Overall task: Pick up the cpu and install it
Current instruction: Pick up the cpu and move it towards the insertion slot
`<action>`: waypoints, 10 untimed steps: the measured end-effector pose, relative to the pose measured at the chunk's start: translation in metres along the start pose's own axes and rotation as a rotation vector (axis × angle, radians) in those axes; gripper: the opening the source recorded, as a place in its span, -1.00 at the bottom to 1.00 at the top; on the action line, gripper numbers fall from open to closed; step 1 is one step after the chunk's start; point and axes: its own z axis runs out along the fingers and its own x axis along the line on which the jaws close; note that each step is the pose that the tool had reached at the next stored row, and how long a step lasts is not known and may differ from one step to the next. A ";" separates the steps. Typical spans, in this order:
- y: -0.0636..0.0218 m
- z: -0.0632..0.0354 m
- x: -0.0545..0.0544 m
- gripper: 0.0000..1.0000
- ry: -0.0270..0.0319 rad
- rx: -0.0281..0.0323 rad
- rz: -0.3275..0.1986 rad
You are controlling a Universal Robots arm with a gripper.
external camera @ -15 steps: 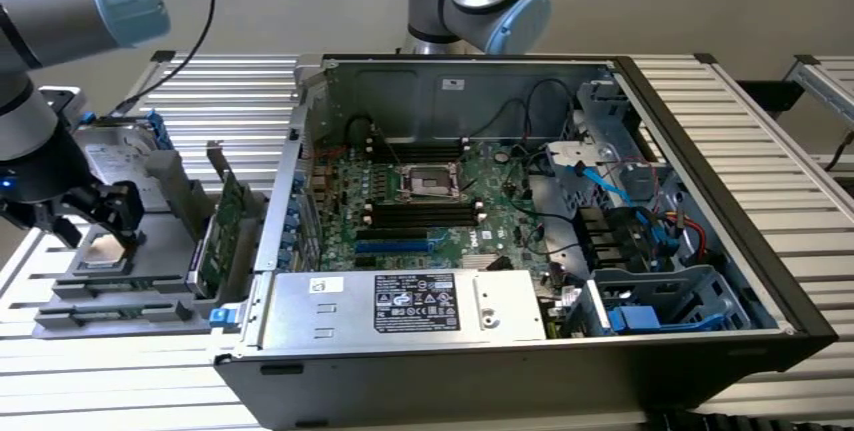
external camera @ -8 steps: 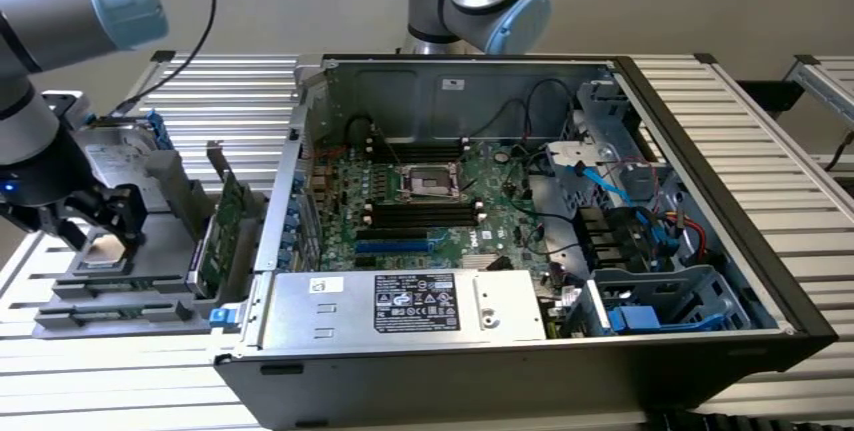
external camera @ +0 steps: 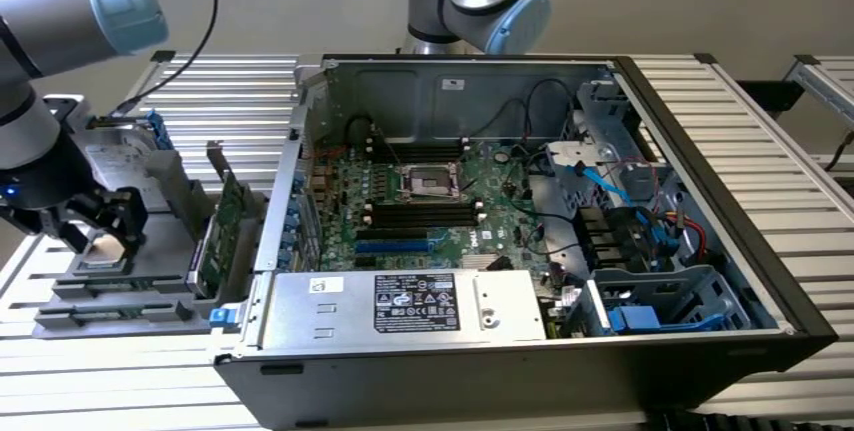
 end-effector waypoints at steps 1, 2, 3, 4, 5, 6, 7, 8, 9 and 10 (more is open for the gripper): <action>0.0000 0.0007 0.000 0.34 0.0000 0.0000 0.000; -0.0001 0.0012 0.000 0.34 0.0002 0.0001 0.000; -0.0001 0.0017 0.001 0.34 0.0001 0.0001 0.000; -0.0002 0.0019 0.001 0.34 0.0003 0.0002 0.000; -0.0002 0.0022 0.001 0.34 0.0003 0.0002 0.000; -0.0001 0.0025 0.001 0.34 0.0003 0.0001 0.000; -0.0002 0.0031 0.001 0.34 0.0000 0.0000 0.000; -0.0002 0.0036 0.001 0.34 0.0001 0.0000 0.000; -0.0002 0.0041 0.001 0.34 0.0001 0.0001 0.000; -0.0002 0.0044 0.001 0.34 0.0001 0.0001 0.000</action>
